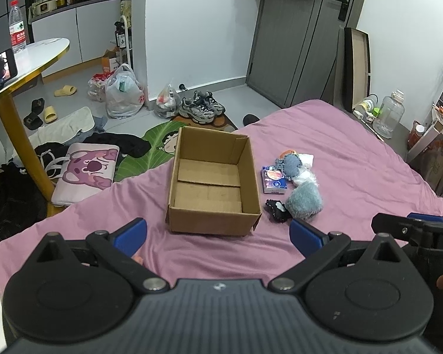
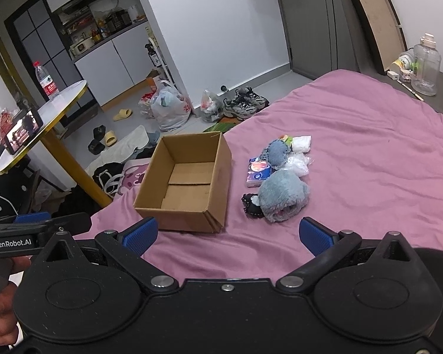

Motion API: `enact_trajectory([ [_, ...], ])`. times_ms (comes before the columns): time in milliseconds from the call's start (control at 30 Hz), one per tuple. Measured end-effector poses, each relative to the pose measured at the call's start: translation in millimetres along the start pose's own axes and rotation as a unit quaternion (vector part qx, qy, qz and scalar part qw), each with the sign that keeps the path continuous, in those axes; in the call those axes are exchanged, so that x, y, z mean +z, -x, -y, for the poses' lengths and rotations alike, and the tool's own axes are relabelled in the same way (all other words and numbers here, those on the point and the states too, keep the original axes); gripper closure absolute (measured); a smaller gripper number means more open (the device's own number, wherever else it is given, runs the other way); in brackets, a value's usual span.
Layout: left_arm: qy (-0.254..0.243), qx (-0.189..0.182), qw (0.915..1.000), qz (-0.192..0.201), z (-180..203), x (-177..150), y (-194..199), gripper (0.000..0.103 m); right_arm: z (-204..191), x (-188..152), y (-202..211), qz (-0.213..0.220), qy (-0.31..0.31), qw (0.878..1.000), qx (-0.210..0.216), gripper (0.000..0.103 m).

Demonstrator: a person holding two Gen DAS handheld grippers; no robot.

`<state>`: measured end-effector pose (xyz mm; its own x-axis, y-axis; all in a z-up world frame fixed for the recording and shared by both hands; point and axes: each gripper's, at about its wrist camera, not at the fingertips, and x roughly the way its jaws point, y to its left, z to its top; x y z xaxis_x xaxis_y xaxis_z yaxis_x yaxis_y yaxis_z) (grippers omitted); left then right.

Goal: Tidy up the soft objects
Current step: 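Move the left tool to the grey plush mouse and close on it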

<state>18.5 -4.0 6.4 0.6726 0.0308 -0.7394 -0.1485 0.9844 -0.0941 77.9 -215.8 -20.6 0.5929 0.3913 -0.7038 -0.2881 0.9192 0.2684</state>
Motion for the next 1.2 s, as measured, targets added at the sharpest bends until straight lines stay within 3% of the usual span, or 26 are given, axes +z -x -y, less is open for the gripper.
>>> enact_trajectory([
  [667,-0.004,-0.009,0.9997,-0.024,48.1,18.3,-64.3,0.003,79.7,19.4,-61.4,-0.033,-0.073,0.997,0.018,0.0],
  [967,-0.016,-0.017,0.9995,-0.02,74.1,27.0,-95.3,0.004,120.8,24.3,-99.2,-0.049,-0.136,0.988,0.047,0.002],
  [1200,-0.031,-0.016,0.9981,-0.05,101.0,21.6,-133.1,0.007,145.0,21.1,-117.5,-0.068,-0.173,0.981,0.057,0.002],
])
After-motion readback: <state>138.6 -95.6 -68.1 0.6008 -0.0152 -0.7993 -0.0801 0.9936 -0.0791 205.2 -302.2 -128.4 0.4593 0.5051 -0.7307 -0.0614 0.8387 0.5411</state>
